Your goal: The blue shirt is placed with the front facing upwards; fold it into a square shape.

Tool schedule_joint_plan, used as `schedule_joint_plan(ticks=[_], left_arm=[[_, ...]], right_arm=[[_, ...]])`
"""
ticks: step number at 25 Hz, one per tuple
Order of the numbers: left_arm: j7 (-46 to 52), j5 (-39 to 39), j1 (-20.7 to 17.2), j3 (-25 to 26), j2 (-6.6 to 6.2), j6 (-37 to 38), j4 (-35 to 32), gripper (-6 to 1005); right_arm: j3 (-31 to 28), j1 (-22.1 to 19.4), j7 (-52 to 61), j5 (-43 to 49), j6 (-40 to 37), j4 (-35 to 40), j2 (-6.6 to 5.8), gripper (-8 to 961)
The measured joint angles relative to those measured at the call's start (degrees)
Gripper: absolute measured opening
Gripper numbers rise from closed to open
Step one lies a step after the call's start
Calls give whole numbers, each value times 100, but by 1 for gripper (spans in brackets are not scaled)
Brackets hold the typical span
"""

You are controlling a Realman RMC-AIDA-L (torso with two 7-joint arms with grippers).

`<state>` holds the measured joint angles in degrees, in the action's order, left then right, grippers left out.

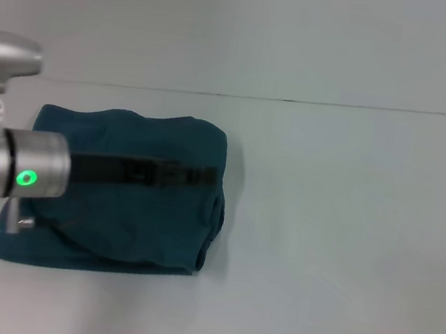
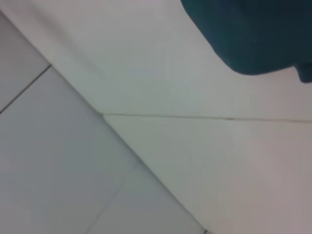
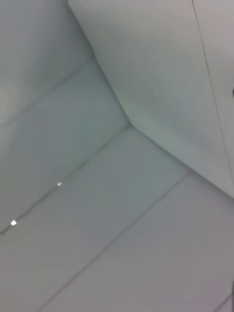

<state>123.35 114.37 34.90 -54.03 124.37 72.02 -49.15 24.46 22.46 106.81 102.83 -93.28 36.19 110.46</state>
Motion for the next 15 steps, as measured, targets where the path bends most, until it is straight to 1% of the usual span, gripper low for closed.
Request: schedule_joint_plan(ticks=[3,4,8,11,14,15], left_arm=[[-7,-234,96,-396,4,-467,-7,908],[-110,-380,147,-596,4,-711,-49,908],[-969,-679,415,-1141,7,-1656,-97,908],[-1055,-700,707,-1226,-11,-2353,71,908],[-866,-675,954,-1291,-17,-2773,287,908],[-817,-631,1088,-1339,-34,-2862,434,908]], right_arm=[[-91,-200,-239,5,-107,-4,20,647],[-96,-256,-311,13,-165,3,22,647],[-156,-533,-625,28,-414,20,23,646],[-220,-729,-640,31,-437,8,37,646],[-229,-889,-635,38,-445,-4,82,646],[-221,-931,-635,42,-448,-7,88,646]])
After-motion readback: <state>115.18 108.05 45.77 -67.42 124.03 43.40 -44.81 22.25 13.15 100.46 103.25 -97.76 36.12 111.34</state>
